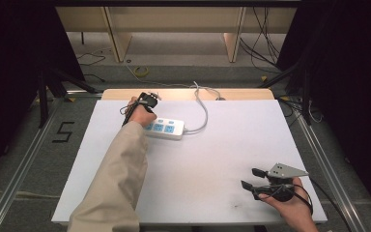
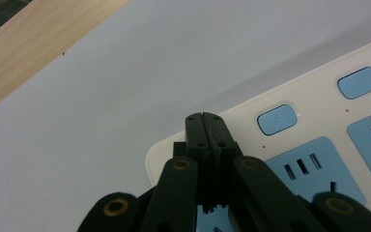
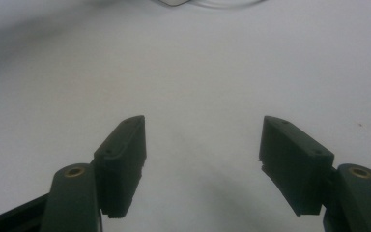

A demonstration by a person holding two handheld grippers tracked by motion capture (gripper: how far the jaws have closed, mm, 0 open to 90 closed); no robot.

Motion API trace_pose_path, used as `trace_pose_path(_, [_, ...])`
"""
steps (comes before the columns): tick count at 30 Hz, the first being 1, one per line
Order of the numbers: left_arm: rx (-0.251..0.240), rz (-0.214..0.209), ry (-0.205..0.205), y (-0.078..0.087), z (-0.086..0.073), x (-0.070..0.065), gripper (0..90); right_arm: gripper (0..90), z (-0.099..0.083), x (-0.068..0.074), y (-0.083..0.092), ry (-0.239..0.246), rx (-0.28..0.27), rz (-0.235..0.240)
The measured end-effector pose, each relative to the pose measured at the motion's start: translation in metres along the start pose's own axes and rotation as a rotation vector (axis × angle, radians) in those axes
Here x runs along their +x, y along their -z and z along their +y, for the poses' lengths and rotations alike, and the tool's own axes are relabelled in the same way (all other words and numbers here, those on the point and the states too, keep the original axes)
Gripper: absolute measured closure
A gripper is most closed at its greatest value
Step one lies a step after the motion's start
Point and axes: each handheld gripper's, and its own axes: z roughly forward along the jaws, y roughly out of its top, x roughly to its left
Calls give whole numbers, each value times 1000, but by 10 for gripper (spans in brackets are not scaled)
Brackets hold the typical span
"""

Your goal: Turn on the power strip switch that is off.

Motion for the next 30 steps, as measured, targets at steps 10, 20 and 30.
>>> trace_pose_path(10, [-42,1,17,8,-4,4,853,344,0,0,0,0,0,-2])
trace_pose_path(20, [-58,4,38,14,-6,8,796,344,0,0,0,0,1,-2])
trace_pose_path(30, [-73,13,20,20,-6,5,657,344,0,0,0,0,1,-2])
